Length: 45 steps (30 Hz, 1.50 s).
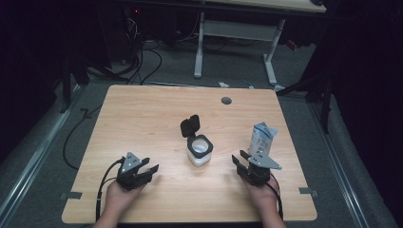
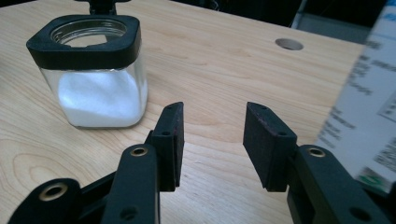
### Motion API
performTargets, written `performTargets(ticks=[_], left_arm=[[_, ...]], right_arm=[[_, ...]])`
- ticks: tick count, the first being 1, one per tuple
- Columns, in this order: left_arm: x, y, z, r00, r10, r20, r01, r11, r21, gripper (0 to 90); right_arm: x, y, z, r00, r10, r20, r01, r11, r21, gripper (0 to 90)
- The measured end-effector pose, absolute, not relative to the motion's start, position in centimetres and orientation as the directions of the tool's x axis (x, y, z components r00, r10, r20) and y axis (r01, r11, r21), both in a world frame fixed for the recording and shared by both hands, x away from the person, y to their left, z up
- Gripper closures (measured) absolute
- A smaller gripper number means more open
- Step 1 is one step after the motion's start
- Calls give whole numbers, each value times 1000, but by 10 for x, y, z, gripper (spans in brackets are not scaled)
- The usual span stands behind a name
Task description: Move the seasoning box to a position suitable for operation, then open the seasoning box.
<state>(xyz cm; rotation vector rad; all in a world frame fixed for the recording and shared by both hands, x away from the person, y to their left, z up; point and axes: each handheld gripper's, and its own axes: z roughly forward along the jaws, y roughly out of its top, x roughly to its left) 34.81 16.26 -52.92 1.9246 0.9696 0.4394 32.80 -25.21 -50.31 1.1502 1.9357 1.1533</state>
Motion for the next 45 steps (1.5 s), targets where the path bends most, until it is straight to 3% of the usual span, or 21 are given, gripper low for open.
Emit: performTargets(ticks=[5, 12, 18, 28, 32, 45], left_arm=[[349, 164, -529, 616, 781, -99, 453, -249, 856, 521], [358, 145, -527, 628, 777, -49, 440, -302, 845, 582], [365, 134, -519, 619, 779, -98, 450, -249, 858, 651], [388, 121, -502, 585, 802, -119, 465, -211, 860, 723], [399, 115, -498, 576, 804, -144, 476, -187, 859, 756], [417, 96, -484, 561, 820, -117, 453, -185, 872, 829]], right_arm=[[335, -244, -506, -451, 890, -66, 380, 259, 888, 628], [345, -233, -511, -481, 875, -49, 399, 269, 877, 692], [347, -223, -508, -498, 865, -55, 403, 287, 869, 759], [360, -210, -506, -495, 868, -23, 426, 265, 865, 751], [359, -208, -511, -511, 858, -56, 421, 307, 853, 753], [354, -208, -513, -535, 844, -29, 421, 296, 858, 779]])
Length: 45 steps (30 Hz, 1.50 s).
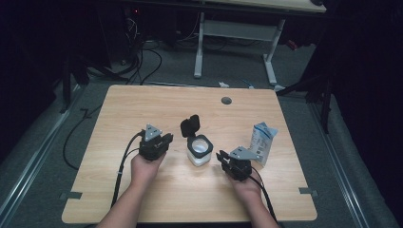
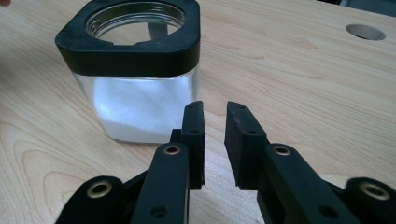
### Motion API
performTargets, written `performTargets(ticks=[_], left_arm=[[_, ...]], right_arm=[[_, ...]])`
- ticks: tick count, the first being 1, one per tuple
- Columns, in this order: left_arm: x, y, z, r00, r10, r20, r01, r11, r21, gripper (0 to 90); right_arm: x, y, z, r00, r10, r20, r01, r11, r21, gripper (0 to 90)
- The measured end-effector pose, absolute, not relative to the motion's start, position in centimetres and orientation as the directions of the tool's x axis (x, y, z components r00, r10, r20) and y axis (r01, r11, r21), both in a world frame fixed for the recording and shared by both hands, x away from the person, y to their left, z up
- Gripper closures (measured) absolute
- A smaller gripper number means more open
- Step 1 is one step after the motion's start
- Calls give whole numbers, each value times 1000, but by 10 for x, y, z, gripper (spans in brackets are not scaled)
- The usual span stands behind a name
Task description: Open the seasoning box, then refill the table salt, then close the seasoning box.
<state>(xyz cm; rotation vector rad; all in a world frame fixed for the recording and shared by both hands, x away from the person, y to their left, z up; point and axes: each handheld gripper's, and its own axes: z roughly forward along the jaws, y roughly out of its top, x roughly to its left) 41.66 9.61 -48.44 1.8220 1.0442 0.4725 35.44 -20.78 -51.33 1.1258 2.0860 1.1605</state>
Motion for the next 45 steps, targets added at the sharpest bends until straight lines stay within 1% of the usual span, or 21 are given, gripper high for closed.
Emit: performTargets(ticks=[7, 11, 15, 25, 33, 45], left_arm=[[425, 85, -481, 558, 821, -118, 457, -185, 870, 853], [429, 80, -477, 560, 819, -126, 453, -175, 874, 879], [432, 75, -472, 566, 814, -126, 450, -178, 875, 897], [429, 71, -460, 585, 793, -168, 424, -123, 897, 899], [425, 71, -455, 602, 781, -163, 412, -129, 902, 899], [410, 58, -455, 637, 757, -146, 390, -153, 908, 898]], right_arm=[[352, -205, -513, -546, 836, -42, 410, 311, 857, 832], [349, -203, -512, -557, 828, -60, 392, 327, 860, 899], [348, -198, -513, -575, 816, -56, 392, 335, 857, 900], [347, -186, -517, -607, 792, -67, 388, 368, 845, 899], [347, -180, -518, -610, 789, -76, 387, 379, 841, 900], [347, -177, -518, -609, 787, -98, 377, 396, 837, 899]])
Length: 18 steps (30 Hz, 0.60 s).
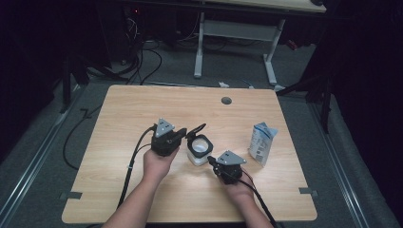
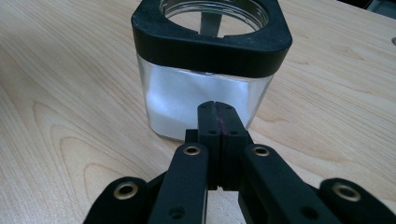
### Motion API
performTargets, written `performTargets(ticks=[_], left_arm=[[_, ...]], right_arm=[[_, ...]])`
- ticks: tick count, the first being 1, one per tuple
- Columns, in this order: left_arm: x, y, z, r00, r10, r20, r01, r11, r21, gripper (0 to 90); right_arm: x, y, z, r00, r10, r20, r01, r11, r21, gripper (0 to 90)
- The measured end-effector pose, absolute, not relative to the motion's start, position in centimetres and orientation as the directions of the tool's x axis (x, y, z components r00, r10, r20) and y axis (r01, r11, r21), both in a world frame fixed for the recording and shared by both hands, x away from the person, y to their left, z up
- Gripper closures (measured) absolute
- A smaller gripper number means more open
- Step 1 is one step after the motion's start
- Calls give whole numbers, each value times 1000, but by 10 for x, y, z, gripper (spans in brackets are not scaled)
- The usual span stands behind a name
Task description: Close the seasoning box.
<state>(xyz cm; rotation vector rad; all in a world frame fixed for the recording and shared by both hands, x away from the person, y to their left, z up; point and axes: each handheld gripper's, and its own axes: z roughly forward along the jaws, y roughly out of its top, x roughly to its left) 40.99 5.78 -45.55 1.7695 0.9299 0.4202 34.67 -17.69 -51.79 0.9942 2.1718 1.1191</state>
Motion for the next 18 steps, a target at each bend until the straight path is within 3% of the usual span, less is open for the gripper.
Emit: performTargets(ticks=[18], left_arm=[[387, 63, -477, 652, 750, -112, 385, -199, 901, 886]], right_arm=[[343, -176, -517, -619, 779, -103, 373, 407, 833, 898]])
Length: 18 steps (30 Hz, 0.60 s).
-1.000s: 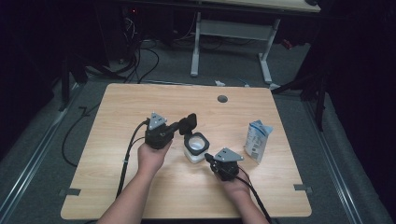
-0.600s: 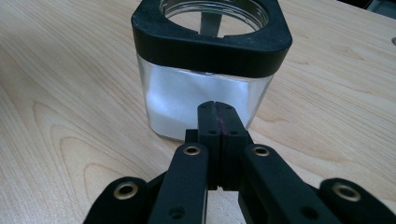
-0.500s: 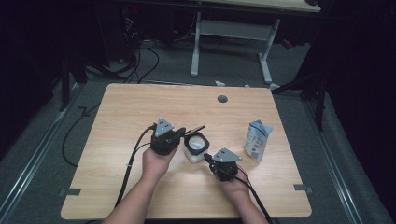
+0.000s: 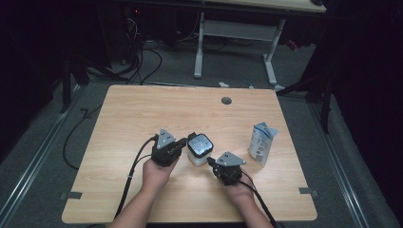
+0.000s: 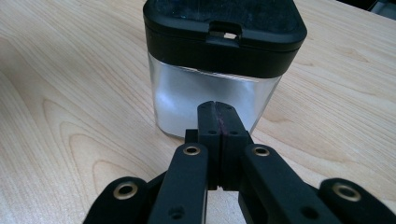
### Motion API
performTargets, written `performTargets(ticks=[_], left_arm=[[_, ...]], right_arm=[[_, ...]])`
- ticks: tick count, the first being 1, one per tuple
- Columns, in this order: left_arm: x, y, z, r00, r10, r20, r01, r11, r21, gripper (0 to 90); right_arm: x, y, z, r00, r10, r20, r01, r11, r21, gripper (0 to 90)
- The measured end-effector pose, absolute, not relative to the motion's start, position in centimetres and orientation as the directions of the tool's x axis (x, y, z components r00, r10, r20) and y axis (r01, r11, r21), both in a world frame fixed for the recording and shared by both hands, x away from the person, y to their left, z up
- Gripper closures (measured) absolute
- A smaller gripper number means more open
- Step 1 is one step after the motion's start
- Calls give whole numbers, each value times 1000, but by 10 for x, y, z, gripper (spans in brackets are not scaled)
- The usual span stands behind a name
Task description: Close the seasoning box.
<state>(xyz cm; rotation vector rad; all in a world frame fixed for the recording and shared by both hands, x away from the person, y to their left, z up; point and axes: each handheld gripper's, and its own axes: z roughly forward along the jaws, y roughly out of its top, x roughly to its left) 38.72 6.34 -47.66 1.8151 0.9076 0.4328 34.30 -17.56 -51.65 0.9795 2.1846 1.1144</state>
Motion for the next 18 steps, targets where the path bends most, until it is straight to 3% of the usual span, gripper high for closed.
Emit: performTargets(ticks=[7, 13, 18], left_arm=[[375, 95, -495, 633, 767, -106, 417, -223, 881, 796], [364, 128, -503, 595, 803, -25, 420, -284, 862, 579], [353, 151, -518, 552, 834, 9, 425, -291, 857, 518]], right_arm=[[342, -178, -515, -613, 784, -102, 371, 399, 838, 899], [344, -185, -513, -585, 805, -98, 380, 379, 844, 898], [348, -192, -514, -552, 827, -103, 389, 365, 846, 898]])
